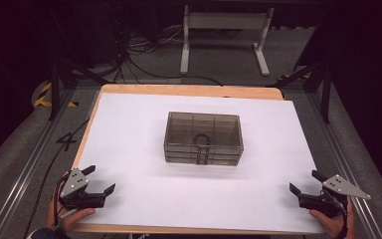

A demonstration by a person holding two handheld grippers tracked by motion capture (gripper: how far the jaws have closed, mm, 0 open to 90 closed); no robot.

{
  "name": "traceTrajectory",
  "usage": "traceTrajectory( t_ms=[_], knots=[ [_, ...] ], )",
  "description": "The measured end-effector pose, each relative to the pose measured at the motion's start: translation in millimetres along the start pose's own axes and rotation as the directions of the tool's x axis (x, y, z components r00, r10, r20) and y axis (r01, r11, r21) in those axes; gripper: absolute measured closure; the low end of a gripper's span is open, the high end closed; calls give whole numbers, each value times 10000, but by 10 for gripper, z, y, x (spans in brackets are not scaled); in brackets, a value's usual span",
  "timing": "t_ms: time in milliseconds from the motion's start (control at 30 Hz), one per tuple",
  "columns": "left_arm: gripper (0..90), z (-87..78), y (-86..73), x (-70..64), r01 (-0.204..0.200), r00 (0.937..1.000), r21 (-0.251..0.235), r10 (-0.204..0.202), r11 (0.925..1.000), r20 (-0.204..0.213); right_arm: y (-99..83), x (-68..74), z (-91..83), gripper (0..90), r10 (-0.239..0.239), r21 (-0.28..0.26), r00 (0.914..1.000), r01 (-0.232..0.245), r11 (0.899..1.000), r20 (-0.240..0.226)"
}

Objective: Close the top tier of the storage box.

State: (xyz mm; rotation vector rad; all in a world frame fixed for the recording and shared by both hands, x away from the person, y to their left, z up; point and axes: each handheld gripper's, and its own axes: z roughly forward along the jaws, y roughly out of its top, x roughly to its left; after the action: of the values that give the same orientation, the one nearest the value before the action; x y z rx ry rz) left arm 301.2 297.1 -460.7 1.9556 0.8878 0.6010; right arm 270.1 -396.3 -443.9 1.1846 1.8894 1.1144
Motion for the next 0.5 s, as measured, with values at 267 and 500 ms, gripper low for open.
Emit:
traceTrajectory(
  t_ms=[267,500],
  knots=[
    [80,-1,0,0,-54,10000,5,54,10000,21,3,8,6,61,-94,76,10000,94,9999,-7],
    [79,4,4,-3,-62,10000,77,62,10000,-15,2,10,7,64,-139,52,9999,140,9999,-92]
  ],
)
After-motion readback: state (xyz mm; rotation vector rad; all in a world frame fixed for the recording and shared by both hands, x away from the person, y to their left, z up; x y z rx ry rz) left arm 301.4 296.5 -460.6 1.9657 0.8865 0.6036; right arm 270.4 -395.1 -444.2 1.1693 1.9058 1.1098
